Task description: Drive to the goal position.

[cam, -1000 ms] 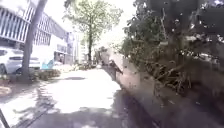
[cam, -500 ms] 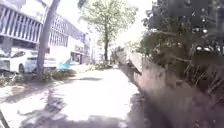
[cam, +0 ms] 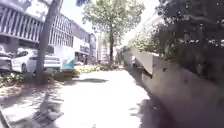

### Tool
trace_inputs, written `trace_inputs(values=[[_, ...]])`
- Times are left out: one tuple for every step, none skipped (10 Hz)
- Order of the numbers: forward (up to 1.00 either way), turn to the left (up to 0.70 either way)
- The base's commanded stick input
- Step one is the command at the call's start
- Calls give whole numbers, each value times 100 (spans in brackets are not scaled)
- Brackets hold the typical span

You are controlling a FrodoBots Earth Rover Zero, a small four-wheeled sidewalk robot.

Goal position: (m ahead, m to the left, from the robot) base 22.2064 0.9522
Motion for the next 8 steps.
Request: trace_inputs(values=[[70,0],[70,0],[70,0],[70,0],[70,0],[70,0],[70,0],[70,-5]])
